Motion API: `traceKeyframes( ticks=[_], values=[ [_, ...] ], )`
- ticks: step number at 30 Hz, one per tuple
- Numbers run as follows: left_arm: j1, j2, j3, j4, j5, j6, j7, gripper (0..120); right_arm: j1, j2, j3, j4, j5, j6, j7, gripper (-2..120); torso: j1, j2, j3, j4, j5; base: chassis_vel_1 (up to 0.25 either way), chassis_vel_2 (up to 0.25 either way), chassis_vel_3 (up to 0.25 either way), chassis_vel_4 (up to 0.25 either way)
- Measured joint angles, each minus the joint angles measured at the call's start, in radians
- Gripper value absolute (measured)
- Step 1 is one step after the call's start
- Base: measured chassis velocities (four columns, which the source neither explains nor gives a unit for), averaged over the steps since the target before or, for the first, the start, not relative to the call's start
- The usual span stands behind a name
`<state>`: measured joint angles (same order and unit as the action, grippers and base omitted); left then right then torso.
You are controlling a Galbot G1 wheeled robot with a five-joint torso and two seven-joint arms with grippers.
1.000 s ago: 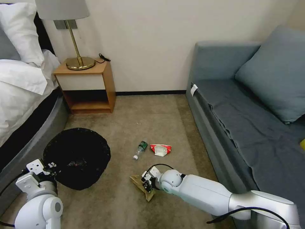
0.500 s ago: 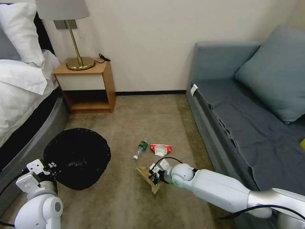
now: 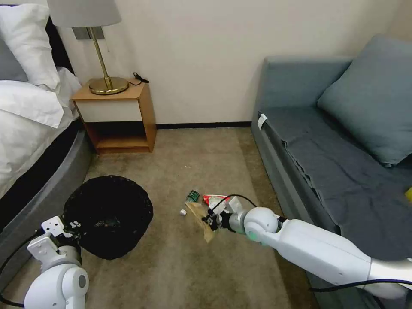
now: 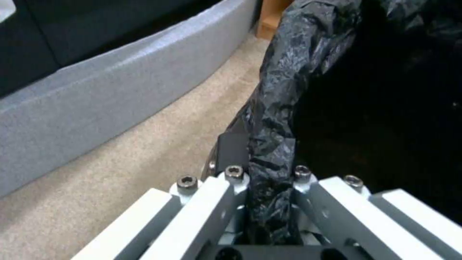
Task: Pick up the trash bin, then pick up the garbage on the floor and place it into the trash bin.
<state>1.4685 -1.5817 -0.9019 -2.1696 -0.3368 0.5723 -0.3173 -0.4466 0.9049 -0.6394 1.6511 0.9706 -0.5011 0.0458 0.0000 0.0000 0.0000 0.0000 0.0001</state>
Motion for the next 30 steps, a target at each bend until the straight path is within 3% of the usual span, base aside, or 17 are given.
traceKeyframes(
  ticks=[12, 19, 30],
  values=[
    [0.026, -0.003, 0.032, -0.008, 0.013, -0.005, -0.003, 2, 0.038, 0.004, 0.127, 0.138, 0.097, 0.015, 0.038, 0, 0.0, 0.0, 0.0, 0.0, -0.0002, 0.0, 0.0, 0.0, 0.0],
    [0.029, -0.01, 0.048, -0.009, 0.029, -0.008, -0.003, 2, 0.094, 0.036, 0.107, 0.197, 0.172, 0.01, 0.091, 0, 0.0, 0.0, 0.0, 0.0, -0.0003, 0.0, 0.0, 0.0, 0.0],
    [0.025, -0.026, 0.078, -0.017, 0.067, -0.006, -0.004, 2, 0.174, 0.224, -0.027, 0.197, 0.223, 0.009, 0.198, 0, 0.0, 0.0, 0.0, 0.0002, -0.0003, 0.0, 0.0, 0.0, 0.0]
  ],
)
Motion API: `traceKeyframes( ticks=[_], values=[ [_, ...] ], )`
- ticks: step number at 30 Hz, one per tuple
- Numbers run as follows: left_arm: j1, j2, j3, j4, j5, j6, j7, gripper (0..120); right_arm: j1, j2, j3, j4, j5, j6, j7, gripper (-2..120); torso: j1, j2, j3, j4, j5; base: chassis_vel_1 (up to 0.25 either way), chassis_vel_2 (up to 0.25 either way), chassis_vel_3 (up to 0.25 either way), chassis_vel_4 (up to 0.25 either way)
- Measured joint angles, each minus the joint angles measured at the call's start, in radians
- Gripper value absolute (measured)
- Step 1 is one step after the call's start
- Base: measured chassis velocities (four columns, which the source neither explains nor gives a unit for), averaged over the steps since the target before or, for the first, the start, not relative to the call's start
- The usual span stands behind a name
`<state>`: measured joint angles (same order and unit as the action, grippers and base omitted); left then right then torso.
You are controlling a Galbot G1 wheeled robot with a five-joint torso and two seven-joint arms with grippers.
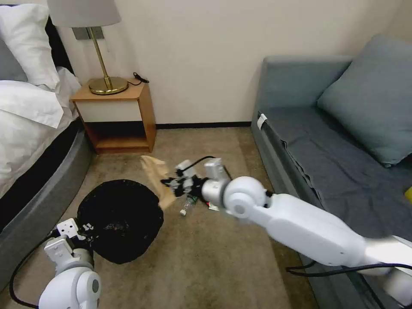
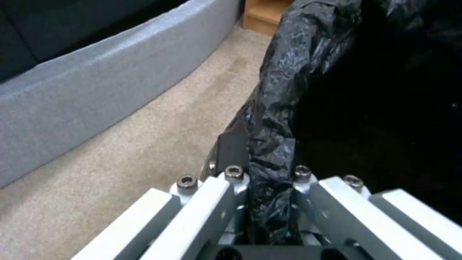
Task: Pick up the trash bin, then pick up the garbage on the floor and place it into the trash bin.
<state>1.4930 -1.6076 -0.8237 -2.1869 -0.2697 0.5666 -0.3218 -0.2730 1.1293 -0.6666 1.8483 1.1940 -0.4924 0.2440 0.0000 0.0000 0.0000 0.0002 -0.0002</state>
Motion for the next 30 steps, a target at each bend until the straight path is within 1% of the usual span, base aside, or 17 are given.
traceKeyframes(
  ticks=[2, 4, 10, 19, 20, 22, 25, 26, 28, 29, 30],
  values=[
    [-0.002, 0.0, 0.008, -0.003, 0.008, 0.002, 0.0, 2, 0.013, 0.069, -0.049, -0.033, -0.014, 0.002, 0.013, 0, 0.0, 0.0, 0.0, 0.0001, 0.0, 0.0, 0.0, 0.0, 0.0],
    [-0.003, 0.0, 0.013, -0.004, 0.014, 0.002, 0.0, 2, 0.021, 0.098, -0.076, -0.054, -0.024, 0.005, 0.017, 0, 0.0, 0.0, 0.0, 0.0002, 0.0, 0.0, 0.0, 0.0, 0.0],
    [-0.003, -0.001, 0.032, -0.005, 0.031, 0.002, 0.0, 2, 0.034, 0.142, -0.137, -0.099, -0.043, 0.009, 0.023, 0, 0.0, 0.0, 0.0, -0.0001, -0.0001, 0.0, 0.0, 0.0, 0.0],
    [-0.004, -0.001, 0.049, -0.012, 0.039, 0.001, 0.0, 2, 0.036, 0.17, -0.192, -0.12, -0.072, 0.002, 0.058, 0, 0.0, 0.0, 0.0, -0.0001, 0.0001, 0.0, 0.0, 0.0, 0.0],
    [-0.004, -0.001, 0.05, -0.013, 0.039, 0.001, 0.0, 2, 0.036, 0.171, -0.193, -0.121, -0.074, -0.004, 0.061, 4, 0.0, 0.0, 0.0, -0.0001, 0.0001, 0.0, 0.0, 0.0, 0.0],
    [-0.004, -0.001, 0.05, -0.014, 0.039, 0.001, 0.0, 2, 0.036, 0.171, -0.194, -0.121, -0.074, -0.005, 0.063, 5, 0.0, 0.0, 0.0, -0.0002, 0.0001, 0.0, 0.0, 0.0, 0.0],
    [-0.002, -0.001, 0.05, -0.014, 0.039, 0.001, 0.001, 2, 0.036, 0.168, -0.194, -0.121, -0.09, -0.009, 0.072, 24, 0.0, 0.0, 0.0, -0.0001, 0.0002, 0.0, 0.0, 0.0, 0.0],
    [-0.002, -0.001, 0.05, -0.014, 0.039, 0.001, 0.001, 2, 0.036, 0.168, -0.194, -0.121, -0.09, -0.009, 0.072, 24, 0.0, 0.0, 0.0, -0.0001, 0.0002, 0.0, 0.0, 0.0, 0.0],
    [-0.002, -0.001, 0.05, -0.015, 0.039, 0.001, 0.001, 2, 0.035, 0.166, -0.194, -0.121, -0.099, -0.013, 0.077, 30, 0.0, 0.0, 0.0, -0.0001, 0.0001, 0.0, 0.0, 0.0, 0.0],
    [-0.002, -0.001, 0.05, -0.015, 0.038, 0.001, 0.001, 2, 0.035, 0.165, -0.193, -0.12, -0.103, -0.016, 0.079, 37, 0.0, 0.0, 0.0, -0.0002, 0.0001, 0.0, 0.0, 0.0, 0.0],
    [-0.002, -0.001, 0.05, -0.015, 0.038, 0.001, 0.001, 2, 0.034, 0.164, -0.193, -0.12, -0.105, -0.017, 0.08, 41, 0.0, 0.0, 0.0, -0.0002, 0.0002, 0.0, 0.0, 0.0, 0.0]
  ],
)
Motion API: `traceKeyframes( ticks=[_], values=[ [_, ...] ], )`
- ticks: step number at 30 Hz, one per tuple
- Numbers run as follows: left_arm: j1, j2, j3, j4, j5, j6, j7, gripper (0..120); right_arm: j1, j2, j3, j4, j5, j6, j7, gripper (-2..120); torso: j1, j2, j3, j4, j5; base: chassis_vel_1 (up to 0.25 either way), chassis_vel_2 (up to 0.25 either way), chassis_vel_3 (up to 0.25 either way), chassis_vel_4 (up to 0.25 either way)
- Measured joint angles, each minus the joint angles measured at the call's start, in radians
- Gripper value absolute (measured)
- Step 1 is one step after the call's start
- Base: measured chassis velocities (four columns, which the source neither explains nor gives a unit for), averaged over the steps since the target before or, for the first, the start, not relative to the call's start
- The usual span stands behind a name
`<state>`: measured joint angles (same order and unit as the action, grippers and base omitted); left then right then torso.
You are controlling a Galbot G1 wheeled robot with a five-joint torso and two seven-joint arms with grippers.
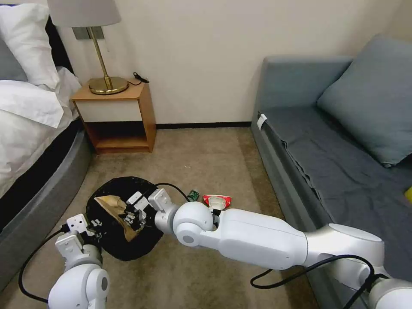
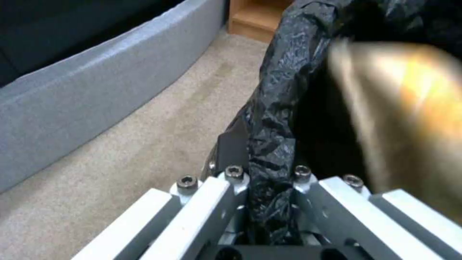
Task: Pick up the trash bin, then pick up the garbage on the floor and place it into the trash bin.
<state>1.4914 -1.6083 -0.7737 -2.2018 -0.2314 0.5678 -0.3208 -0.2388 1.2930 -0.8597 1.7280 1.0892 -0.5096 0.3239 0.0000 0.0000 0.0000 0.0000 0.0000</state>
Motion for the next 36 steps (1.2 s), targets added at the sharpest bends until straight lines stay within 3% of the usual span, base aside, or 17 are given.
traceKeyframes(
  ticks=[2, 5, 7, 11, 15, 17, 20, 24, 25, 29, 30, 36],
  values=[
    [0.0, 0.0, 0.0, 0.0, 0.0, 0.0, 0.0, 2, -0.001, -0.002, 0.001, 0.0, -0.003, -0.001, 0.001, 44, 0.0, 0.0, 0.0, 0.0, 0.0, 0.0, 0.0, 0.0, 0.0],
    [0.001, 0.0, 0.0, 0.0, -0.001, -0.002, 0.001, 2, -0.002, -0.007, 0.011, 0.002, -0.011, -0.003, 0.001, 59, 0.0, 0.0, 0.0, 0.0, 0.0, 0.0, 0.0, 0.0, 0.0],
    [0.002, 0.0, 0.0, 0.0, -0.001, -0.003, 0.0, 2, -0.002, -0.01, 0.015, 0.002, -0.017, -0.003, 0.001, 61, 0.0, 0.0, 0.0, 0.0, 0.0, 0.0, 0.0, 0.0, 0.0],
    [0.003, 0.0, -0.002, -0.003, -0.003, -0.004, 0.001, 2, 0.005, -0.032, 0.045, 0.013, -0.036, 0.0, 0.0, 82, 0.0, 0.0, 0.0, 0.0, 0.0, 0.0, 0.0, 0.0, 0.0],
    [0.002, 0.0, -0.004, -0.004, -0.005, -0.004, 0.001, 2, 0.008, -0.047, 0.07, 0.029, -0.042, 0.003, 0.0, 89, 0.0, 0.0, 0.0, 0.0001, 0.0001, 0.0, 0.0, 0.0, 0.0],
    [0.001, 0.0, -0.01, -0.004, -0.01, -0.004, 0.002, 2, 0.009, -0.089, 0.118, 0.059, -0.052, 0.008, -0.001, 98, 0.0, 0.0, 0.0, 0.0002, 0.0002, 0.0, 0.0, 0.0, 0.0],
    [-0.001, 0.0, -0.014, -0.004, -0.014, -0.004, 0.002, 2, 0.005, -0.137, 0.159, 0.075, -0.062, 0.016, -0.005, 99, 0.0, 0.0, 0.0, 0.0003, 0.0002, 0.0, 0.0, 0.0, 0.0],
    [-0.005, 0.0, -0.026, 0.004, -0.026, -0.004, 0.003, 2, -0.08, -0.288, 0.332, 0.14, -0.124, 0.092, -0.041, 100, 0.0, 0.0, 0.0, -0.0001, 0.0003, 0.0, 0.0, 0.0, 0.0],
    [-0.005, 0.0, -0.026, 0.004, -0.026, -0.004, 0.003, 2, -0.08, -0.288, 0.332, 0.14, -0.124, 0.092, -0.041, 100, 0.0, 0.0, 0.0, -0.0001, 0.0003, 0.0, 0.0, 0.0, 0.0],
    [-0.008, 0.0, -0.034, 0.011, -0.04, -0.005, 0.003, 2, -0.248, -0.381, 0.558, 0.2, -0.174, 0.204, -0.071, 100, 0.0, 0.0, 0.0, -0.0002, 0.0006, 0.0, 0.0, 0.0, 0.0],
    [-0.008, 0.0, -0.034, 0.011, -0.04, -0.005, 0.003, 2, -0.248, -0.381, 0.558, 0.2, -0.174, 0.204, -0.071, 100, 0.0, 0.0, 0.0, -0.0002, 0.0006, 0.0, 0.0, 0.0, 0.0],
    [-0.009, 0.0, -0.035, 0.015, -0.045, -0.005, 0.005, 2, -0.494, -0.425, 0.891, 0.303, -0.317, 0.351, -0.086, 100, 0.0, 0.0, 0.0, -0.0002, 0.0004, 0.0, 0.0, 0.0, 0.0]
  ],
)
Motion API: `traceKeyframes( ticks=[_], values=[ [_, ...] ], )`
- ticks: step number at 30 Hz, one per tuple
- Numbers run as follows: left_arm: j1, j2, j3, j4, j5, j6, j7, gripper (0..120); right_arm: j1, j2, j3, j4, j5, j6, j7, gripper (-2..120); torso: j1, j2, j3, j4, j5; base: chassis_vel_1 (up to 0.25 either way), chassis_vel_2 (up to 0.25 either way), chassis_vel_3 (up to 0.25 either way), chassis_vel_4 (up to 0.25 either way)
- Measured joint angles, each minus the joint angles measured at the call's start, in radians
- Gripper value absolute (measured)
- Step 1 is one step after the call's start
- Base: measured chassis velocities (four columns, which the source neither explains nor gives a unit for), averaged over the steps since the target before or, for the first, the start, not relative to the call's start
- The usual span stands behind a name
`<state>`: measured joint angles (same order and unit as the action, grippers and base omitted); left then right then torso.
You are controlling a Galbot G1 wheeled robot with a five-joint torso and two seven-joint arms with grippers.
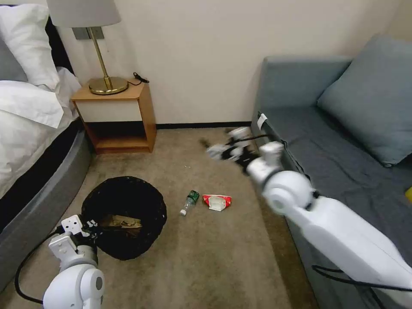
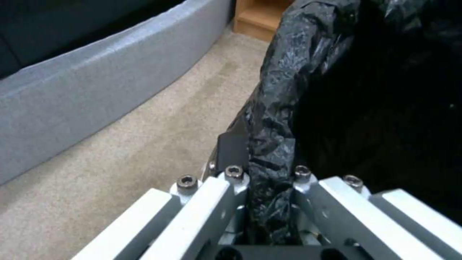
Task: Pick up the trash bin, then pick up the garbage on the floor and place it into the trash bin.
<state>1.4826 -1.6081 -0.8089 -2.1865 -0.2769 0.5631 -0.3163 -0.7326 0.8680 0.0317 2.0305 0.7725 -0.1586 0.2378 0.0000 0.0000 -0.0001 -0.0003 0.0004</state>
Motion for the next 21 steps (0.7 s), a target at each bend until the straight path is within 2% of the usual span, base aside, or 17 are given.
traceKeyframes(
  ticks=[1, 2, 6, 7, 10, 11, 13, 15, 16, 21],
  values=[
    [0.0, 0.0, 0.001, 0.001, -0.001, 0.0, 0.001, 2, -0.093, 0.003, 0.079, 0.041, -0.057, 0.046, 0.002, 100, 0.0, 0.0, 0.0, 0.0, -0.0002, 0.0, 0.0, 0.0, 0.0],
    [0.0, 0.0, 0.001, 0.001, -0.001, 0.0, 0.001, 2, -0.093, 0.003, 0.079, 0.041, -0.057, 0.046, 0.002, 100, 0.0, 0.0, 0.0, 0.0, -0.0002, 0.0, 0.0, 0.0, 0.0],
    [-0.003, 0.0, 0.006, 0.008, -0.001, -0.002, 0.002, 2, -0.294, 0.044, 0.239, 0.143, -0.194, 0.106, -0.002, 100, 0.0, 0.0, 0.0, 0.0003, -0.0004, 0.0, 0.0, 0.0, 0.0],
    [-0.003, 0.0, 0.006, 0.008, -0.001, -0.002, 0.002, 2, -0.294, 0.044, 0.239, 0.143, -0.194, 0.106, -0.002, 100, 0.0, 0.0, 0.0, 0.0003, -0.0004, 0.0, 0.0, 0.0, 0.0],
    [-0.003, 0.0, 0.014, 0.014, 0.0, -0.007, 0.004, 2, -0.453, 0.098, 0.318, 0.214, -0.28, 0.141, -0.009, 100, 0.0, 0.0, 0.0, 0.0002, -0.0005, 0.0, 0.0, 0.0, 0.0],
    [-0.003, 0.0, 0.014, 0.014, 0.0, -0.007, 0.004, 2, -0.453, 0.098, 0.318, 0.214, -0.28, 0.141, -0.009, 100, 0.0, 0.0, 0.0, 0.0002, -0.0005, 0.0, 0.0, 0.0, 0.0],
    [-0.002, 0.0, 0.02, 0.014, -0.001, -0.007, 0.005, 2, -0.522, 0.134, 0.332, 0.232, -0.325, 0.169, -0.015, 100, 0.0, 0.0, 0.0, -0.0001, -0.0002, 0.0, 0.0, 0.0, 0.0],
    [0.003, 0.0, 0.028, 0.013, -0.001, -0.014, 0.006, 2, -0.606, 0.203, 0.336, 0.238, -0.408, 0.223, -0.031, 100, 0.0, 0.0, 0.0, 0.0, -0.0004, 0.0, 0.0, 0.0, 0.0],
    [0.003, 0.0, 0.028, 0.013, -0.001, -0.014, 0.006, 2, -0.606, 0.203, 0.336, 0.238, -0.408, 0.223, -0.031, 100, 0.0, 0.0, 0.0, 0.0, -0.0004, 0.0, 0.0, 0.0, 0.0],
    [0.01, 0.002, 0.034, 0.004, -0.001, -0.018, 0.007, 2, -0.704, 0.354, 0.321, 0.23, -0.553, 0.299, -0.063, 100, 0.0, 0.0, 0.0, 0.0003, -0.0006, 0.0, 0.0, 0.0, 0.0]
  ],
)
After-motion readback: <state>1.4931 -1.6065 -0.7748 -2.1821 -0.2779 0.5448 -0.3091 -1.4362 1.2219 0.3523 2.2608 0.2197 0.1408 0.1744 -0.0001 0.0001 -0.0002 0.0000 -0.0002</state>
